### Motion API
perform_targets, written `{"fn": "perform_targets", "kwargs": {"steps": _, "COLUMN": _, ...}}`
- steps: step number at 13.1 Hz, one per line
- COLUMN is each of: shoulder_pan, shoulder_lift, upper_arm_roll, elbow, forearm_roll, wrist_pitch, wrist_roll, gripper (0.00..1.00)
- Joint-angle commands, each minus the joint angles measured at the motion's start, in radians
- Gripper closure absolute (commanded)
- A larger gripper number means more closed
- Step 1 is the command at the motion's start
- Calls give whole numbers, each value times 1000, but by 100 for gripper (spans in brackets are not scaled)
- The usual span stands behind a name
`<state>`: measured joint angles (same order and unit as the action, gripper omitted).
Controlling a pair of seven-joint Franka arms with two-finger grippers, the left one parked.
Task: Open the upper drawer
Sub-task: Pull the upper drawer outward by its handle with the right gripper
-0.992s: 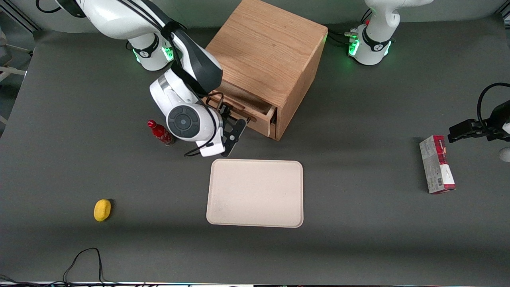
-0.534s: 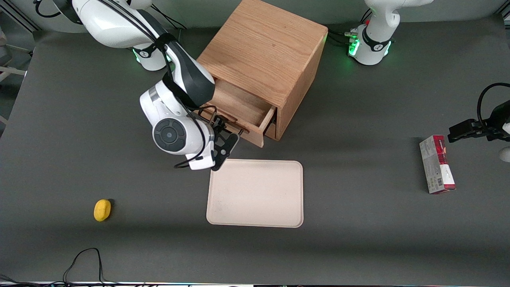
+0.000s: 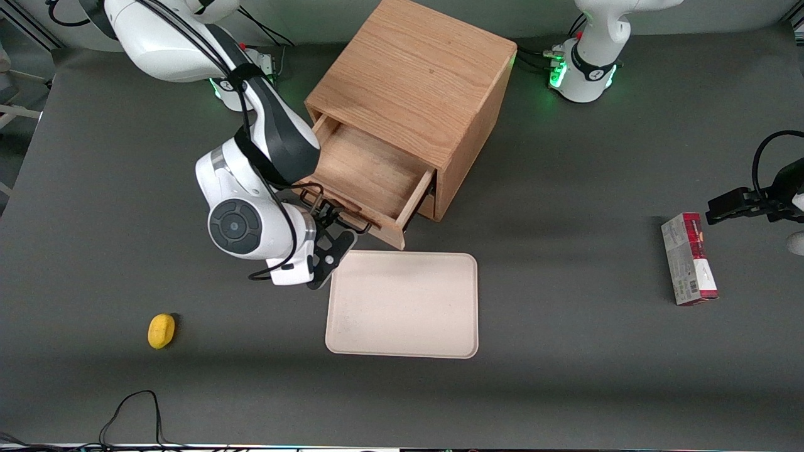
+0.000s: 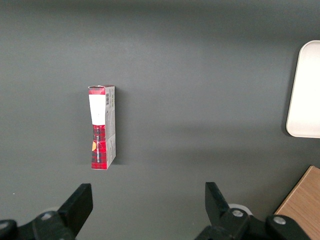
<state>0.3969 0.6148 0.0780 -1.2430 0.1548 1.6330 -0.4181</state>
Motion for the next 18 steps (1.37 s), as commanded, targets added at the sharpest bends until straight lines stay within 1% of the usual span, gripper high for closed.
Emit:
{"fn": "perform_targets", "kwargs": {"steps": 1, "shoulder_pan": 0, "shoulder_lift": 37, "upper_arm_roll": -24, "elbow": 63, "forearm_roll": -12, "wrist_pitch": -5, "wrist_roll": -60, "gripper": 0}}
{"fn": "perform_targets", "kwargs": {"steps": 5, "shoulder_pan": -30, "shoulder_lift": 59, "upper_arm_roll": -24, "elbow": 99, "forearm_roll": -14, "wrist_pitch": 1, "wrist_roll": -71, "gripper": 0}}
{"fn": "perform_targets", "kwargs": {"steps": 7, "shoulder_pan": -38, "shoulder_lift": 63, "upper_arm_roll": -23, "elbow": 97, "forearm_roll": -12, "wrist_pitch": 57, "wrist_roll": -74, "gripper": 0}}
{"fn": "perform_targets", "kwargs": {"steps": 10, "shoulder_pan": -53, "shoulder_lift": 83, "upper_arm_roll": -23, "elbow": 111, "forearm_roll": -11, "wrist_pitch": 93, "wrist_roll": -73, "gripper": 0}}
{"fn": "perform_targets", "kwargs": {"steps": 18, "shoulder_pan": -90, "shoulder_lift": 105, "upper_arm_roll": -21, "elbow": 149, "forearm_roll": -12, "wrist_pitch": 108, "wrist_roll": -74, "gripper": 0}}
